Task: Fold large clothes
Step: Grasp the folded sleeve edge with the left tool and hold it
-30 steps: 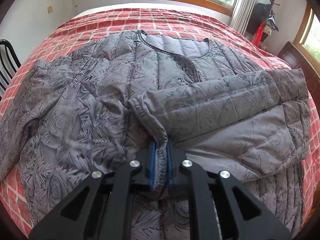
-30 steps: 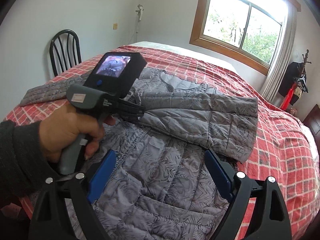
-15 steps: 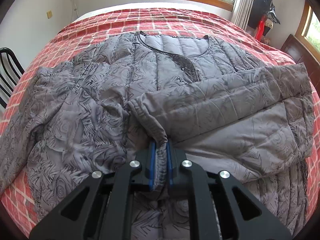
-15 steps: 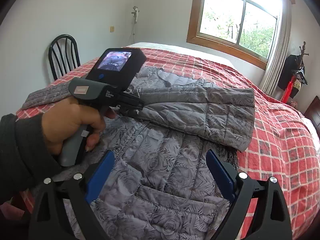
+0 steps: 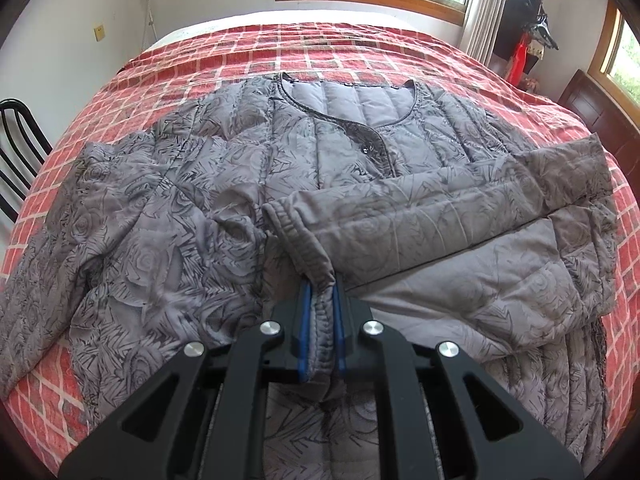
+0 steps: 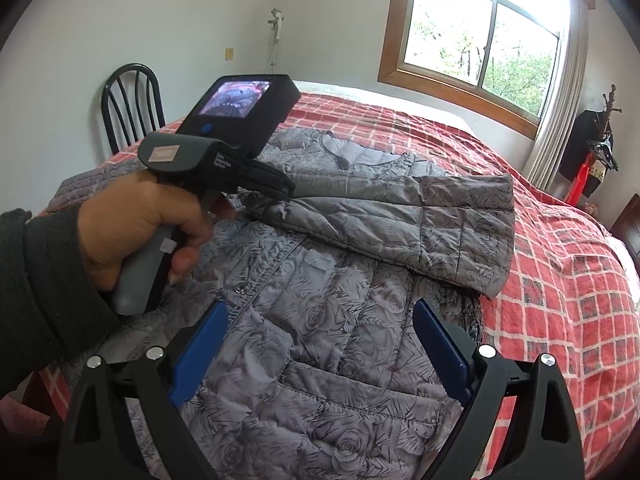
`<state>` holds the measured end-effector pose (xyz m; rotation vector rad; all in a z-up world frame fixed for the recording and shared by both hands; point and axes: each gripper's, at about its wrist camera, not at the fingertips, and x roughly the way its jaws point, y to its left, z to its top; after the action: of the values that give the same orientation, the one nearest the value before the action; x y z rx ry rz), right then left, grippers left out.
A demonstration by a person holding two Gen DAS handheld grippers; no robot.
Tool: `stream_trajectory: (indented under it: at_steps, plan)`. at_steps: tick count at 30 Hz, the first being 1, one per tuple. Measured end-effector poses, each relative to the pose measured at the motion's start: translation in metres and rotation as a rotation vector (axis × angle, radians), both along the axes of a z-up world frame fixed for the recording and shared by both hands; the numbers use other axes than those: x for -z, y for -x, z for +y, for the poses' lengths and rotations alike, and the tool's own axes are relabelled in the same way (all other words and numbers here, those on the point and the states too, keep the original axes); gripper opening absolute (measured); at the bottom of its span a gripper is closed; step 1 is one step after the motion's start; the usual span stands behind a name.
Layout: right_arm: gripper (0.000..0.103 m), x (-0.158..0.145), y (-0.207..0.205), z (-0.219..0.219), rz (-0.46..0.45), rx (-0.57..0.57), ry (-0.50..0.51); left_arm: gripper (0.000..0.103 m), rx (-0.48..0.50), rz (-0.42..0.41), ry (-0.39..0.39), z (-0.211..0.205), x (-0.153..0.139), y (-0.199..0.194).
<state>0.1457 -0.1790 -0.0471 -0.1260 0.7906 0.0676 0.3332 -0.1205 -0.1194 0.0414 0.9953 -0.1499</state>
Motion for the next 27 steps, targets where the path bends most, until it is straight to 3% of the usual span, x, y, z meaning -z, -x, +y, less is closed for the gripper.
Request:
stream_trajectory:
  at_steps: [27]
  plan:
    - [0.095, -0.007, -0.026, 0.000, -0.018, 0.017, 0.032, 0.008, -0.001, -0.020, 0.006, 0.009, -0.006, -0.004]
